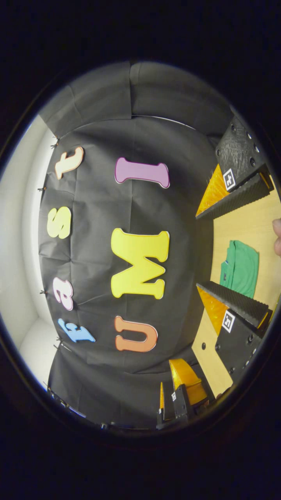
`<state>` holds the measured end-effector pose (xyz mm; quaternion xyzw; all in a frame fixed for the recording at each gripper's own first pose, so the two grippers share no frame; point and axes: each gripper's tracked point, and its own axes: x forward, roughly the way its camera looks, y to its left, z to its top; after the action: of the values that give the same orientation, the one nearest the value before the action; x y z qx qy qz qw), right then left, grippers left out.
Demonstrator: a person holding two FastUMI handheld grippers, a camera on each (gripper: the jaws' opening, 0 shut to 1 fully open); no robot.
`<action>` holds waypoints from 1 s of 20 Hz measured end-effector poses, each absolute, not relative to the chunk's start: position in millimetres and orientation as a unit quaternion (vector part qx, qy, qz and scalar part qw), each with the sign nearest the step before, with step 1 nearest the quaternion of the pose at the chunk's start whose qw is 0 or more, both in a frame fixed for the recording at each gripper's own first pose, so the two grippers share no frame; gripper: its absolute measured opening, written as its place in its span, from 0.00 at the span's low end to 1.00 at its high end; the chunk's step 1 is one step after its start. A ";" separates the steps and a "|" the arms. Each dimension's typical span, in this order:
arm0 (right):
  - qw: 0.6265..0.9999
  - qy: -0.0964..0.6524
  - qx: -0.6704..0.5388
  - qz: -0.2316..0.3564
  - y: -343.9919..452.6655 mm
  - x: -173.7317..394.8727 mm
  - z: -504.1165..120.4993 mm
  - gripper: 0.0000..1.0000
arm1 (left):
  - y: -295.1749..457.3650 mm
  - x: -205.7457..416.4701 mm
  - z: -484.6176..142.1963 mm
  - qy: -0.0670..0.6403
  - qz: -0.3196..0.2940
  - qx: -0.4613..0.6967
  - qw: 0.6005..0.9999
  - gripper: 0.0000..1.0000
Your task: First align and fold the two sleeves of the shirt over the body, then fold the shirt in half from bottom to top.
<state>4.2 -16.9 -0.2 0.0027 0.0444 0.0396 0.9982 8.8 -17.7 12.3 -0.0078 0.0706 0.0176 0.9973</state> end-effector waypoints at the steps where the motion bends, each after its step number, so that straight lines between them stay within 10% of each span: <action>1: 0.998 0.044 0.002 0.039 -17.5 4.8 0.1 0.95 | -17.8 9.5 12.7 0.070 0.018 -0.008 0.997 0.96; 20: 0.999 0.039 0.004 0.030 -23.7 24.3 0.5 0.95 | -34.0 32.0 6.9 0.060 0.001 0.000 0.998 0.96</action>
<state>24.3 -23.7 0.5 0.0045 0.0393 0.0297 0.9988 32.0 -34.0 6.9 0.0004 0.0598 0.0009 0.9982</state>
